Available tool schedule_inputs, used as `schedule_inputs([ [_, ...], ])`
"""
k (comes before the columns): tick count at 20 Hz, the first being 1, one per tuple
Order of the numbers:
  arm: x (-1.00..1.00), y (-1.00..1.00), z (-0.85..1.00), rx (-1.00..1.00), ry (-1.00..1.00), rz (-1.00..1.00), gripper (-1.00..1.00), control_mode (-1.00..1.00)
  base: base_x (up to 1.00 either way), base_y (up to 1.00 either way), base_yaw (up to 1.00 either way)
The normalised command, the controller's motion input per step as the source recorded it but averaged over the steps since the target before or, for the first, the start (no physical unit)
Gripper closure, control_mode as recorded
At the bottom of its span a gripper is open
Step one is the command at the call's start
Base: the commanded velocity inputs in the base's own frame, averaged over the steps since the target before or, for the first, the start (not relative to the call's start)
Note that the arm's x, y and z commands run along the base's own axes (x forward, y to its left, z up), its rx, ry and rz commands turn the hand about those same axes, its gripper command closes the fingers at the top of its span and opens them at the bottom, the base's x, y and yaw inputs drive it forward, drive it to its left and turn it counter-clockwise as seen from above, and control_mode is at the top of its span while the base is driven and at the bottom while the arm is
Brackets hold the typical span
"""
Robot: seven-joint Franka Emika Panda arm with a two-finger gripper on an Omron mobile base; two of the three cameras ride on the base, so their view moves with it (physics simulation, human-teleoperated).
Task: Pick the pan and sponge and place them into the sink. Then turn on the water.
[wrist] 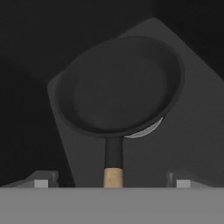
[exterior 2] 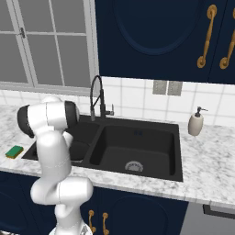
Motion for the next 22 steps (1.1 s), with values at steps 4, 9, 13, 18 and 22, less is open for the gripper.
schedule_inputs([
  [4, 0.0, 0.0, 1.0, -0.01, 0.13, 0.0, -1.0, -1.0, 0.0, 0.0, 0.0],
  [9, 0.01, 0.0, 1.0, -0.04, 0.21, 0.02, -1.0, -1.0, 0.0, 0.0, 0.0],
  [13, 0.05, 0.0, 1.0, -0.01, 0.17, 0.07, -1.0, -1.0, 0.0, 0.0, 0.0],
  [18, 0.0, 0.09, 1.0, -0.08, 0.09, 0.0, -1.0, -1.0, 0.0, 0.0, 0.0],
  [22, 0.0, 0.22, 1.0, -0.11, 0.02, 0.0, -1.0, -1.0, 0.0, 0.0, 0.0],
])
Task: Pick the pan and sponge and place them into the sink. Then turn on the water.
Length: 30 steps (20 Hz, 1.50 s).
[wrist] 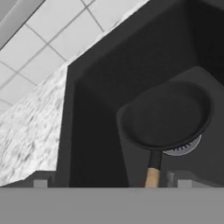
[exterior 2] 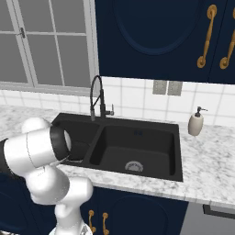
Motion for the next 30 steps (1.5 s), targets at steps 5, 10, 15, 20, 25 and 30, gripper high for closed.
schedule_inputs([
  [5, 0.0, 0.28, 1.0, -0.1, 0.0, 0.0, -1.0, -1.0, 0.0, 0.0, 0.0],
  [10, -0.13, 0.14, 1.0, -0.05, 0.03, 0.0, -1.0, -1.0, 0.0, 0.0, 0.0],
  [15, -0.71, 0.0, 0.93, -0.02, -0.02, 0.01, -1.0, -1.0, 0.0, 0.0, 0.0],
  [20, -0.77, 0.35, 0.31, -0.07, 0.04, 0.19, -1.0, -1.0, 0.0, 0.0, 0.0],
  [25, -0.43, 0.58, 0.08, -0.11, 0.15, 0.27, -1.0, -1.0, 0.0, 0.0, 0.0],
  [30, -0.06, 0.7, 0.0, -0.19, 0.2, 0.12, -1.0, -1.0, 0.0, 0.0, 0.0],
])
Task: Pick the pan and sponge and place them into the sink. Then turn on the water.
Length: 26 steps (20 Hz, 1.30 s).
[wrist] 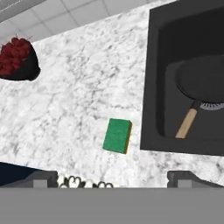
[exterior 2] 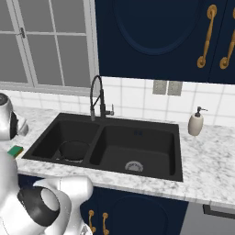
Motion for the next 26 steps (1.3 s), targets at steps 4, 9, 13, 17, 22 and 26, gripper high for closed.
schedule_inputs([
  [4, 0.0, 0.58, -0.01, -0.19, 0.21, 0.0, -1.0, -1.0, 0.0, 0.0, 0.0],
  [9, 0.0, 0.18, -0.32, -0.18, 0.11, 0.0, -1.0, -1.0, 0.0, 0.0, 0.0],
  [13, 0.0, 0.0, -0.61, -0.08, 0.04, 0.0, -1.0, -1.0, 0.0, 0.0, 0.0],
  [17, 0.09, 0.0, -0.66, -0.05, 0.06, -0.01, -1.0, -1.0, 0.0, 0.0, 0.0],
  [22, 0.31, 0.01, -0.37, -0.01, 0.03, 0.0, -1.0, -1.0, 0.0, 0.0, 0.0],
  [26, 0.6, 0.22, -0.22, 0.0, 0.01, 0.0, -1.0, -1.0, 0.0, 0.0, 0.0],
])
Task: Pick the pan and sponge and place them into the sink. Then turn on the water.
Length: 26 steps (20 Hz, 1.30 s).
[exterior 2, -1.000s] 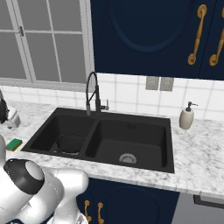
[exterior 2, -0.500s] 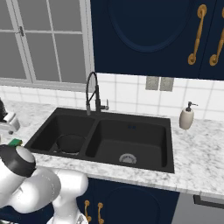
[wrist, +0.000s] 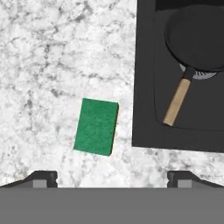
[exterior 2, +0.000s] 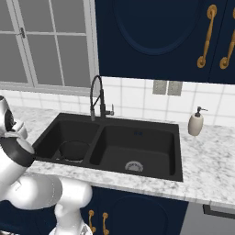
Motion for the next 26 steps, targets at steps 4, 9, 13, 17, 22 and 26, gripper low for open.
schedule_inputs([
  [4, 0.53, 0.26, -0.39, -0.05, 0.1, -0.02, -1.0, -1.0, 0.0, 0.0, 0.0],
  [9, 0.2, 0.3, -0.4, -0.07, 0.13, -0.07, -1.0, -1.0, 0.0, 0.0, 0.0],
  [13, 0.02, 0.39, -0.21, -0.11, 0.1, -0.13, -1.0, -1.0, 0.0, 0.0, 0.0],
  [17, 0.01, 0.11, -0.31, -0.12, 0.06, -0.12, -1.0, -1.0, 0.0, 0.0, 0.0],
  [22, 0.07, 0.01, -0.26, -0.08, 0.0, -0.08, -1.0, -1.0, 0.0, 0.0, 0.0],
  [26, 0.0, 0.05, -0.26, -0.08, 0.0, -0.04, -1.0, -1.0, 0.0, 0.0, 0.0],
])
